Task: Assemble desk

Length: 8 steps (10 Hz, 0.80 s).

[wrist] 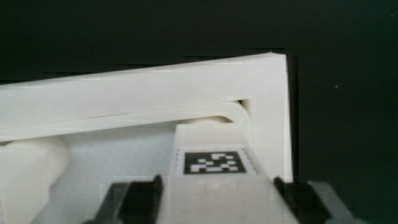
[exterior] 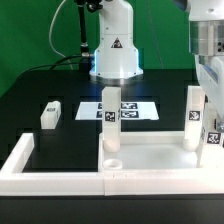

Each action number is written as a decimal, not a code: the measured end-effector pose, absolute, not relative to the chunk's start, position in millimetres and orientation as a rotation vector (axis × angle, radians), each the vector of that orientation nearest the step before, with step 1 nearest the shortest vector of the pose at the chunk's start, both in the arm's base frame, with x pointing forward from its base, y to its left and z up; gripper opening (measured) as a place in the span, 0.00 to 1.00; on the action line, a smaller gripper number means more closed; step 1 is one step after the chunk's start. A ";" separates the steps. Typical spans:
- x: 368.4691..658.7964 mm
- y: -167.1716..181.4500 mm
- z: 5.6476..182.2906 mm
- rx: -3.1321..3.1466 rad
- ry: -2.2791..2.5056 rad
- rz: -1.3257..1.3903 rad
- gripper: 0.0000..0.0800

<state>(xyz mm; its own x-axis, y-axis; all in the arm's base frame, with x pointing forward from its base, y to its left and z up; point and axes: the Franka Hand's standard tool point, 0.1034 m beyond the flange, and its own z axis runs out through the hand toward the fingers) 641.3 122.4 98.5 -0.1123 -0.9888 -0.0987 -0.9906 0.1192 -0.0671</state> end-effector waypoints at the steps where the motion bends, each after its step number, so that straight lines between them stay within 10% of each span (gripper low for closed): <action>1: 641.3 122.6 98.3 -2.017 2.251 0.023 0.37; 3: 642.7 116.8 100.5 -2.343 1.912 -0.010 0.77; 8: 635.4 112.7 103.4 -2.772 1.203 -0.084 0.81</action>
Offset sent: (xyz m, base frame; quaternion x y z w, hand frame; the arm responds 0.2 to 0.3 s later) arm -0.0109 0.0045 0.0125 -0.0146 -0.0444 -0.2788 0.9592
